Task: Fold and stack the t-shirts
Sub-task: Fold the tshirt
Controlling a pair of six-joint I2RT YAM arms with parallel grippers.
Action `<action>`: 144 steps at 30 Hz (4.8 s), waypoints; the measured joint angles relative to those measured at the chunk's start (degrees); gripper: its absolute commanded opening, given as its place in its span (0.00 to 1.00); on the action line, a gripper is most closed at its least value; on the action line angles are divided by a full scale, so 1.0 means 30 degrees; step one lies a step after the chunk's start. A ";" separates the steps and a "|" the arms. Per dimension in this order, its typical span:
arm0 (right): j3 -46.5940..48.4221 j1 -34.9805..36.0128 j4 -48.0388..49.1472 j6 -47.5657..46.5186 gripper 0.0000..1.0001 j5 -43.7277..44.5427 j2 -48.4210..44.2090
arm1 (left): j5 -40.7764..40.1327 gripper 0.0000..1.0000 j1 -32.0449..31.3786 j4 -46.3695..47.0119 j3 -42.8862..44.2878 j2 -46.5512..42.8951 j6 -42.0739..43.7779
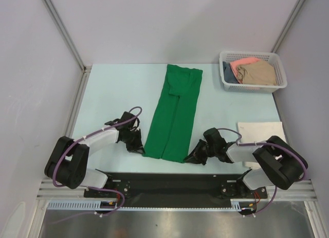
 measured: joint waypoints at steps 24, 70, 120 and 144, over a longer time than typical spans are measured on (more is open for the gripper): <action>-0.0189 -0.1122 -1.0892 -0.4779 0.00 0.2025 -0.9996 | -0.0182 0.00 -0.6630 0.1035 -0.0911 -0.1945 -0.6025; 2.5274 -1.0214 -1.5941 -1.3697 0.00 -0.4437 1.4724 | 0.0627 0.00 0.1319 -0.2506 2.0699 1.4914 -0.2448; 2.7445 -0.9632 -1.9679 -1.8149 0.60 -0.1945 1.3777 | -0.0998 0.63 -0.0663 -0.0721 1.9409 1.1271 0.5013; 3.9160 -1.2182 -2.0859 -1.9394 0.67 0.0058 2.0473 | -0.4022 0.71 -0.0831 -0.1588 1.9591 1.2764 0.5559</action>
